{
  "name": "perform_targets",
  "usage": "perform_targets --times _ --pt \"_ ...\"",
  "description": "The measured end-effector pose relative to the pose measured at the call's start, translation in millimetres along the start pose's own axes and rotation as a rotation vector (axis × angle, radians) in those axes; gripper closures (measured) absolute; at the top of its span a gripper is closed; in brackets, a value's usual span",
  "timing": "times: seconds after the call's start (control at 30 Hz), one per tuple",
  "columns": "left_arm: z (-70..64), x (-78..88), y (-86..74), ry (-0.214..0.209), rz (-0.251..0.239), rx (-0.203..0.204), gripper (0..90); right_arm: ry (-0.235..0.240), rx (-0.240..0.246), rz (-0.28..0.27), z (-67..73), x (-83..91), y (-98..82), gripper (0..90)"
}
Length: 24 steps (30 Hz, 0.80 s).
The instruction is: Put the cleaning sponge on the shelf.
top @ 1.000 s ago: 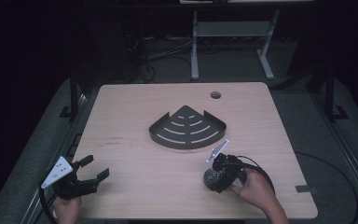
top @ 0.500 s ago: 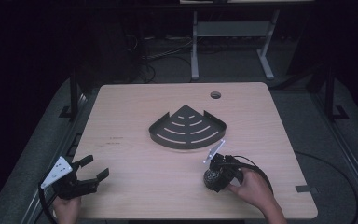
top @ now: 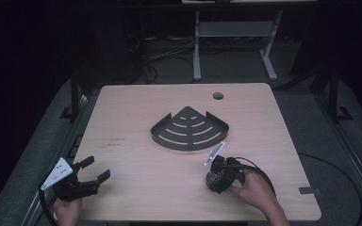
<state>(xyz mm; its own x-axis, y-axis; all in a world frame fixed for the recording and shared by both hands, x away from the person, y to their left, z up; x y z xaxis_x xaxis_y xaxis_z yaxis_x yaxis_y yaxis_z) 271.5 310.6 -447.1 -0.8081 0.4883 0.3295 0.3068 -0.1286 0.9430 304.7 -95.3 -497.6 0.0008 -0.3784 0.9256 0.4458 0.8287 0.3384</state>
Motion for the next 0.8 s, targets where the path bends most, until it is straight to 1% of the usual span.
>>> perform_targets --times 0.17,0.27,0.37,0.53,0.63,0.7,0.8 --pt "0.1 0.4 -0.2 0.000 0.001 0.003 13.3 0.001 0.011 0.004 0.6 1.3 1.0 32.6" --pt "0.1 0.4 -0.2 0.000 0.001 0.001 13.3 0.016 0.010 -0.022 1.2 5.2 3.3 32.8" --pt "-0.1 -0.1 -0.4 -0.001 0.005 0.003 13.3 0.013 0.008 -0.009 -0.4 7.4 4.3 32.8" --pt "0.2 0.1 -0.2 0.000 0.004 0.004 13.3 0.026 0.016 -0.017 -1.6 14.5 13.1 32.8" --pt "0.3 0.1 -0.5 -0.001 0.006 0.002 13.3 0.020 0.021 -0.016 -2.7 18.5 17.9 32.7" --pt "0.3 0.2 -0.3 -0.002 0.005 0.006 13.3 0.029 0.025 -0.029 -3.3 21.3 21.4 32.7" --pt "0.5 -0.1 0.2 -0.003 0.002 0.006 13.3 0.028 0.024 -0.028 -6.2 24.8 24.6 32.7"
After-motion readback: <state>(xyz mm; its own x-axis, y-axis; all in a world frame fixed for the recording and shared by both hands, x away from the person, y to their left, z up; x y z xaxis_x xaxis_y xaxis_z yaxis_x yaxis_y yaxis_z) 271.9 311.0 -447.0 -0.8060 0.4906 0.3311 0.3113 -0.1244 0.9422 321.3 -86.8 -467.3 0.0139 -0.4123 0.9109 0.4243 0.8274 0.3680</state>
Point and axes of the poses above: each handheld gripper's, and its own axes: x roughly backward along the jaws, y roughly out of its top, z roughly to its left, the point moved 6 cm from there along -x, roughly forward along the jaws, and after that the axes turned 7 degrees about y, right-handed, at the moved point
